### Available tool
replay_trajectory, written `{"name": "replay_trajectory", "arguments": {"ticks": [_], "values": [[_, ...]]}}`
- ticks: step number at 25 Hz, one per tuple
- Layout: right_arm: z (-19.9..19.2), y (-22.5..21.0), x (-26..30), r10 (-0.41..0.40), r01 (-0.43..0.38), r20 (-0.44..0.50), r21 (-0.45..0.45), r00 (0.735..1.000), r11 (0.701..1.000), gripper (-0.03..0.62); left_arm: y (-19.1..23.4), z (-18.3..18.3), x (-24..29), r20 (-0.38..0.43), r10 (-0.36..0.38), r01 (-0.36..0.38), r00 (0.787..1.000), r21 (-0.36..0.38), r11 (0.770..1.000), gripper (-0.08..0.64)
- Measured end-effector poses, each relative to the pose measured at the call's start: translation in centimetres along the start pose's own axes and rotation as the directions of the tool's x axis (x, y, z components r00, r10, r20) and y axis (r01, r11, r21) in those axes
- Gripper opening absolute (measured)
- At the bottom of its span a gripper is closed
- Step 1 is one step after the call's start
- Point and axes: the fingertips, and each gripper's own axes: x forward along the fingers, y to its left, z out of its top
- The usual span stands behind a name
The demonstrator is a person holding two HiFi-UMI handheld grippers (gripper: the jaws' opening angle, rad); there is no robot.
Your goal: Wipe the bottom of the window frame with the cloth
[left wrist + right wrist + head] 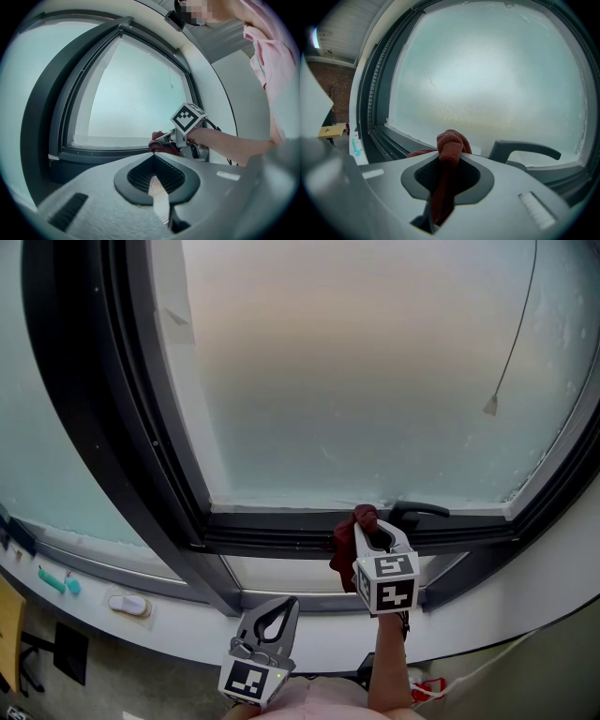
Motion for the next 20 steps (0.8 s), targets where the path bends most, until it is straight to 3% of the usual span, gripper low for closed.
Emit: {"name": "replay_trajectory", "arguments": {"ticks": [2,6,10,20], "values": [[0.0,0.0,0.0,-0.002,0.002,0.001,-0.002,1.0,1.0,0.064,0.0,-0.6,-0.2,-0.033,0.0,0.0,0.999,-0.001,1.0,-0.002],[0.1,0.0,0.0,-0.007,0.007,0.002,-0.006,1.0,1.0,0.064,0.3,0.2,-0.3,0.001,0.019,-0.019,1.0,-0.002,1.0,-0.001],[0.3,0.0,0.0,-0.025,0.025,0.001,-0.019,1.0,1.0,0.064,0.7,-0.3,-0.9,-0.028,0.027,-0.027,0.999,0.003,1.0,-0.002],[1.2,0.7,0.0,-0.078,0.077,-0.002,-0.113,0.997,0.991,0.064,2.1,1.2,-2.3,0.026,0.049,-0.05,0.998,0.012,0.999,-0.002]]}}
